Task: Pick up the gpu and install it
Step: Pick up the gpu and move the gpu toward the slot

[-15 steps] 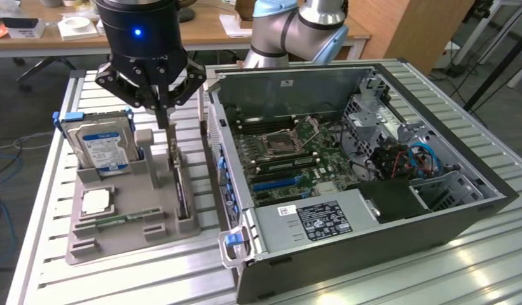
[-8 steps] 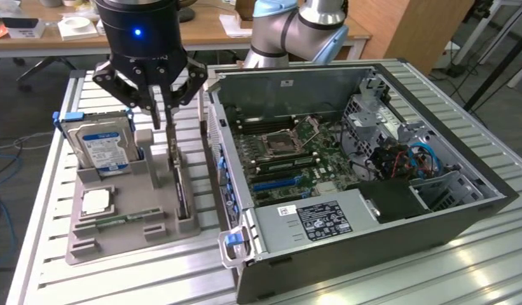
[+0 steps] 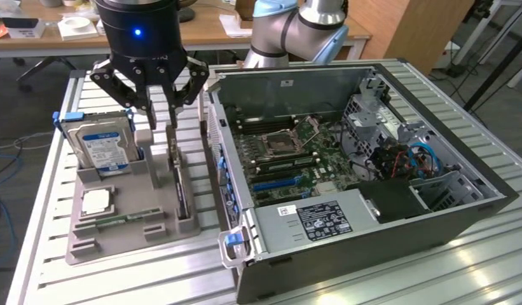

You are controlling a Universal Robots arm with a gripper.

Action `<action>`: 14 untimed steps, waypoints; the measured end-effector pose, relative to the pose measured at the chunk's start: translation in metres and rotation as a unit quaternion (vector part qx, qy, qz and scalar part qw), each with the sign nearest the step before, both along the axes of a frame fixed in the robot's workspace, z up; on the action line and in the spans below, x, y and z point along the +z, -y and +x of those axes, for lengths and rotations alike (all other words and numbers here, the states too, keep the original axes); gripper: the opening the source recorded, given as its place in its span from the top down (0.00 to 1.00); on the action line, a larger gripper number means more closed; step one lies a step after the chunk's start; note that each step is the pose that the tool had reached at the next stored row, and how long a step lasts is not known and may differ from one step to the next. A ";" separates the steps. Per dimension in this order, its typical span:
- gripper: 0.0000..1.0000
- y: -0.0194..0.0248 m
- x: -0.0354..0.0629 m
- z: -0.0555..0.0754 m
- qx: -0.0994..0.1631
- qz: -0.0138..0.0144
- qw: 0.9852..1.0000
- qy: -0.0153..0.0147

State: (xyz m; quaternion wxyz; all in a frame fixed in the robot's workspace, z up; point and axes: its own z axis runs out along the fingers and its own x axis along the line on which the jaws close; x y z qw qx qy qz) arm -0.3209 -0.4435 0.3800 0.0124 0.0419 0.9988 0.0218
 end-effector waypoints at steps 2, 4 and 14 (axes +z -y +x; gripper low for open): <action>0.64 0.0000 0.0000 0.000 0.000 0.000 1.000 0.000; 0.64 0.0000 0.0000 0.000 0.000 0.000 1.000 0.000; 0.57 0.0000 -0.0061 0.000 0.000 0.000 1.000 0.000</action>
